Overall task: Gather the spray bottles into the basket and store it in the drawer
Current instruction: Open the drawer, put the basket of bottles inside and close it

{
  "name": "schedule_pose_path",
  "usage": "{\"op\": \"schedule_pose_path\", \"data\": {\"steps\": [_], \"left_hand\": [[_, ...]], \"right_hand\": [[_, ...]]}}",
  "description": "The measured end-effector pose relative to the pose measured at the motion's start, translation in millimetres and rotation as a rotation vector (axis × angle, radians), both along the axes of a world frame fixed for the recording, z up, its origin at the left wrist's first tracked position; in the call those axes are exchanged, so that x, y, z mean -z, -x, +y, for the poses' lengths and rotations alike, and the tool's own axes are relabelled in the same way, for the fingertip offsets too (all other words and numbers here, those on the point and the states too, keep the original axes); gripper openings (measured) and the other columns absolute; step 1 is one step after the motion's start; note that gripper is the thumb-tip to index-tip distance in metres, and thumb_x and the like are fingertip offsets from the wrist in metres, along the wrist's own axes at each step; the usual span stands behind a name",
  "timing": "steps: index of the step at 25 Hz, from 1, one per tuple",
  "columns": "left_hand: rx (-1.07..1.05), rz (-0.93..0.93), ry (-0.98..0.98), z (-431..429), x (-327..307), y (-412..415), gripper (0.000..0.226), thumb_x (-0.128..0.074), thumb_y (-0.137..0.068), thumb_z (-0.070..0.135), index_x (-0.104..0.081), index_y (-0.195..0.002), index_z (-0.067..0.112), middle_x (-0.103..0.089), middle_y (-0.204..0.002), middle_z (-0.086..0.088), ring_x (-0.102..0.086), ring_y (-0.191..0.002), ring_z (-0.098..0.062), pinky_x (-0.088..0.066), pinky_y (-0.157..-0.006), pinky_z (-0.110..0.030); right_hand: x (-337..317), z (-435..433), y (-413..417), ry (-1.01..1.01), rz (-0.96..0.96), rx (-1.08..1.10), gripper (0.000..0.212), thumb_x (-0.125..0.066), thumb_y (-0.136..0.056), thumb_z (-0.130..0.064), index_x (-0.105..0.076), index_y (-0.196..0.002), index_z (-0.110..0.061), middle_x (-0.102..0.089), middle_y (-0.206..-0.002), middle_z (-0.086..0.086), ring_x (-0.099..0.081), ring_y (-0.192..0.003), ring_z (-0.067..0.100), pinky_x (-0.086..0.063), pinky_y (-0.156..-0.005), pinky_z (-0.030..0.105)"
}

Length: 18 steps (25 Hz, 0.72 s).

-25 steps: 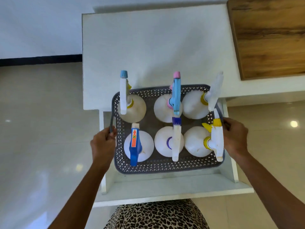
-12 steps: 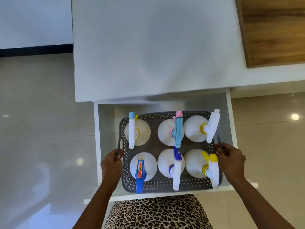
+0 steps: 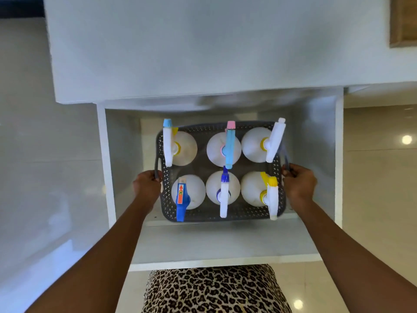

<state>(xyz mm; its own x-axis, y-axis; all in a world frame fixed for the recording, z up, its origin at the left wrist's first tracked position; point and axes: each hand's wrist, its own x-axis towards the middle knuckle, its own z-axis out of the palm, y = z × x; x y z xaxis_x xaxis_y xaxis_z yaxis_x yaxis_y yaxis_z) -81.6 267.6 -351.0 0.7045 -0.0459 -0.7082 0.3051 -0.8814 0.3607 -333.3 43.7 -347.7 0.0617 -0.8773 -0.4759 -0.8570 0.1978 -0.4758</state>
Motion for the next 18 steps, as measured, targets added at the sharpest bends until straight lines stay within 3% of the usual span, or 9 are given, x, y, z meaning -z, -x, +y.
{"op": "schedule_pose_path", "data": {"steps": [6, 10, 13, 18], "left_hand": [[-0.002, 0.052, -0.056, -7, 32, -11, 0.018, -0.057, -0.083, 0.002, -0.068, -0.096, 0.007, -0.066, -0.089, -0.011, -0.06, -0.083, -0.023, -0.046, -0.074, -0.029], [-0.004, 0.047, -0.061, -13, 37, -11, 0.02, -0.056, -0.082, -0.003, -0.067, -0.097, 0.004, -0.068, -0.096, -0.017, -0.058, -0.083, -0.023, -0.046, -0.068, -0.026], [0.021, 0.053, -0.091, -18, 41, -14, 0.022, -0.053, -0.083, -0.002, -0.067, -0.099, 0.005, -0.068, -0.103, -0.019, -0.063, -0.092, -0.029, -0.046, -0.077, -0.029], [0.057, 0.061, -0.144, -29, 41, -12, 0.021, -0.052, -0.085, 0.005, -0.068, -0.098, 0.008, -0.067, -0.099, -0.014, -0.055, -0.083, -0.022, -0.04, -0.075, -0.027]], "right_hand": [[34, -7, -11, 0.01, 0.044, 0.026, 0.018, -0.057, -0.079, 0.002, -0.073, -0.085, -0.003, -0.072, -0.08, 0.024, -0.066, -0.079, 0.036, -0.048, -0.072, 0.033], [43, -12, -13, -0.024, 0.06, 0.058, 0.018, -0.055, -0.079, 0.001, -0.073, -0.083, -0.004, -0.072, -0.08, 0.024, -0.066, -0.08, 0.036, -0.047, -0.07, 0.031], [48, -14, -15, -0.033, 0.056, 0.058, 0.02, -0.054, -0.079, 0.002, -0.073, -0.082, -0.004, -0.072, -0.079, 0.022, -0.066, -0.08, 0.036, -0.042, -0.07, 0.025], [53, -23, -19, -0.038, 0.085, 0.031, 0.019, -0.056, -0.082, 0.0, -0.072, -0.089, -0.003, -0.072, -0.084, 0.024, -0.066, -0.08, 0.035, -0.049, -0.075, 0.032]]}}
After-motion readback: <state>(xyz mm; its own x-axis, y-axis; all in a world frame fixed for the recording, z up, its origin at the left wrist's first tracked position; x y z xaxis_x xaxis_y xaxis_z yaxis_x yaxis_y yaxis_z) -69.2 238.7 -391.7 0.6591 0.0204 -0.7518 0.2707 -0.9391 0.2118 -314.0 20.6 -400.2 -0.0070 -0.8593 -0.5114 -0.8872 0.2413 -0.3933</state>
